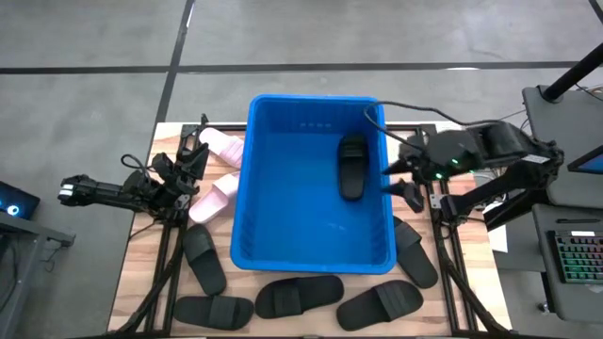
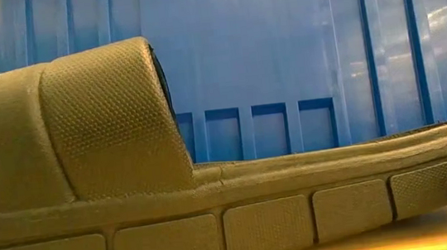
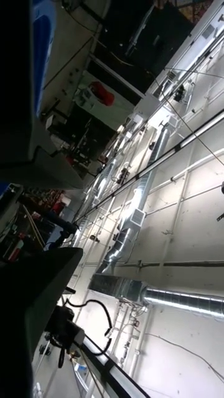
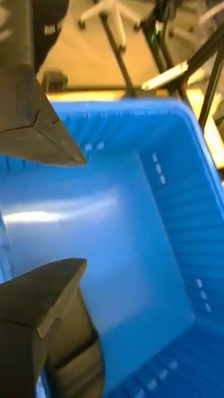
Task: Pick and place slides into bin
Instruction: Put the black slide into the blue bin
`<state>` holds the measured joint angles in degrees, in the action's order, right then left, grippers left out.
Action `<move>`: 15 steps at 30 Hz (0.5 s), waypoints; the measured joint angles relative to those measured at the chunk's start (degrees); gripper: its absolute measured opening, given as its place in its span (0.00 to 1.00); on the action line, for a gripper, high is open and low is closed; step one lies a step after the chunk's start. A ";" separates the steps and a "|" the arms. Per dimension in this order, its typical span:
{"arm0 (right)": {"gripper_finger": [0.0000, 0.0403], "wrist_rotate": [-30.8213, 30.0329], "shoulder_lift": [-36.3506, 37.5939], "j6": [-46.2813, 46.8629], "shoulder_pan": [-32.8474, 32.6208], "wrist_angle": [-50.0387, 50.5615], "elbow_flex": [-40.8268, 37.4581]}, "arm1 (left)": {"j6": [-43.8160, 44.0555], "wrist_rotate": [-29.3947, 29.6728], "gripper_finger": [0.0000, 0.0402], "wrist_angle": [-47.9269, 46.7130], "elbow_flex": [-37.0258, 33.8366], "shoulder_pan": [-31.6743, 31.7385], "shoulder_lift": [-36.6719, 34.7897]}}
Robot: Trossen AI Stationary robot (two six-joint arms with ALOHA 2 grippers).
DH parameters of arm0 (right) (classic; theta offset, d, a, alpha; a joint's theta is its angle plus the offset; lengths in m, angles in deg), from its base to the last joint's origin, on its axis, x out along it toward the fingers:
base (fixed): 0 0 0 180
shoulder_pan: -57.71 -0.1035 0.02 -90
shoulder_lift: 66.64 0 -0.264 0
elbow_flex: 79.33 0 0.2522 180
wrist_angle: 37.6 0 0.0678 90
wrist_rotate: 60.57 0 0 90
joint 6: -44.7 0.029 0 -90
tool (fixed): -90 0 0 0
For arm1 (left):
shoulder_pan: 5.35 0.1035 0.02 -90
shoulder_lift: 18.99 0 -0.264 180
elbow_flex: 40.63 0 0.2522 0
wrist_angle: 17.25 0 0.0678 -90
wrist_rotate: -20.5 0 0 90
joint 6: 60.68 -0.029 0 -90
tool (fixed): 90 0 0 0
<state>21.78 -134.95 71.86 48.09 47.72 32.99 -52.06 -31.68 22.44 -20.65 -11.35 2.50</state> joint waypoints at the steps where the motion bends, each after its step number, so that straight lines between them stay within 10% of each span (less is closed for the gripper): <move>1: 0.58 -0.95 0.50 1.40 -1.59 0.62 0.00 | 0.00 0.01 0.37 -0.05 0.00 0.00 0.06; 15: 0.51 -4.57 3.53 43.94 -15.09 17.47 -5.36 | 0.00 0.55 0.37 -0.10 0.00 0.01 0.51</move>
<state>17.21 -131.42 115.80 33.00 65.19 27.64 -52.06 -31.13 22.34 -20.65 -11.35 3.01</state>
